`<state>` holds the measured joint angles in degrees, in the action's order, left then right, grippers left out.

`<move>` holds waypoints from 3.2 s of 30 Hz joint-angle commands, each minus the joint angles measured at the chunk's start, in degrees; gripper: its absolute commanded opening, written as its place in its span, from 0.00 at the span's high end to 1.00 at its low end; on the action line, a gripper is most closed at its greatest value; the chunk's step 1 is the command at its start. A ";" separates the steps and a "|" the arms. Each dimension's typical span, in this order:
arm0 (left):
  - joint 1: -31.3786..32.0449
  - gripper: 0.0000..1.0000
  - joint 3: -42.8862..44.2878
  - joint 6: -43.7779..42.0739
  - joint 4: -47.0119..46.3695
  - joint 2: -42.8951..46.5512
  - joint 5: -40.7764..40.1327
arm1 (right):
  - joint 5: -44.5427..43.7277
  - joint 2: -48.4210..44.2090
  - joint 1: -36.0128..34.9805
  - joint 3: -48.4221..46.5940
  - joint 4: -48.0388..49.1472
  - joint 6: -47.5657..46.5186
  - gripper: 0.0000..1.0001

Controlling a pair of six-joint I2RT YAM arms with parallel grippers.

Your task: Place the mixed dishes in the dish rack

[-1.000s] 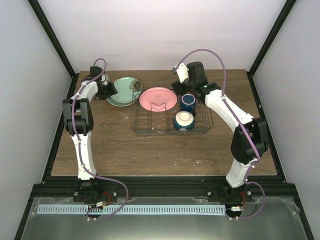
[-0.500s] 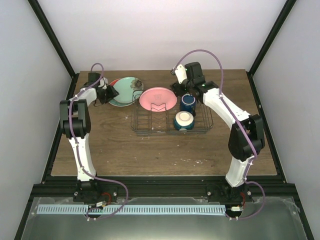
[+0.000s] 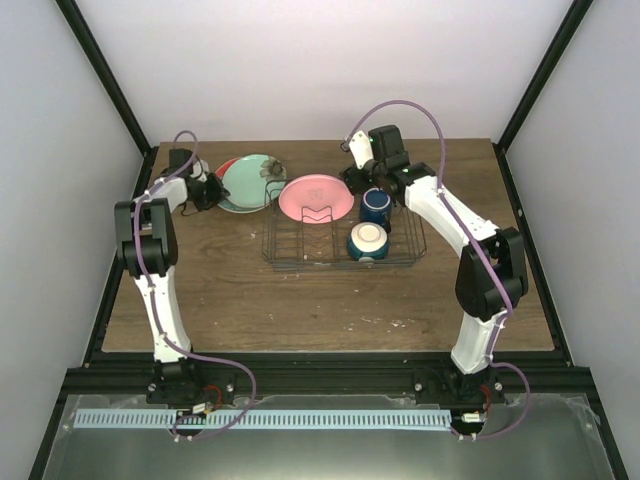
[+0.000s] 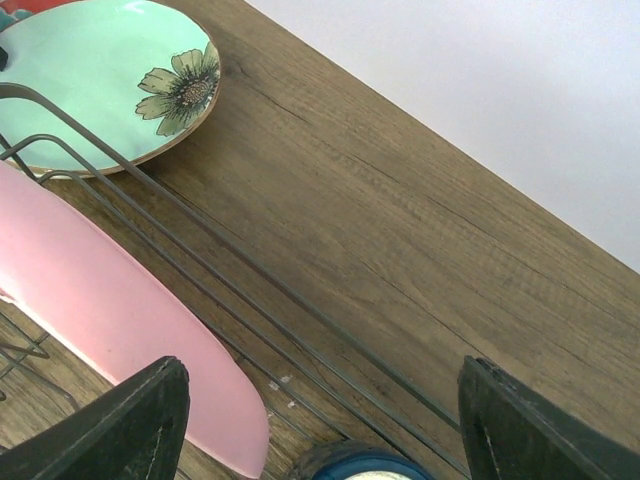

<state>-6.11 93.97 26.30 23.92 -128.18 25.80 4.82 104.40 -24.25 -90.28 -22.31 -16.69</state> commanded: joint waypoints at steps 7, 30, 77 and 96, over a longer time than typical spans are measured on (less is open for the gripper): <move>-2.62 1.00 -2.09 -1.05 1.26 -0.36 7.75 | 1.37 0.59 -0.45 -2.89 -0.99 0.01 0.25; -5.56 1.00 -5.81 18.89 -28.44 4.01 28.36 | 4.63 2.70 -0.53 -5.93 -2.48 0.91 0.25; 0.54 1.00 -9.51 25.35 -28.85 23.39 30.11 | 41.27 16.92 -0.27 -25.94 4.50 23.33 0.00; 1.89 1.00 -14.88 25.64 -33.15 27.15 31.99 | 41.82 20.58 -0.28 -23.40 6.79 25.78 0.00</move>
<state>-5.52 78.00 50.98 -1.23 -105.65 51.44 45.78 124.25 -23.81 -113.82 -16.29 8.86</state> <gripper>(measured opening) 0.048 0.998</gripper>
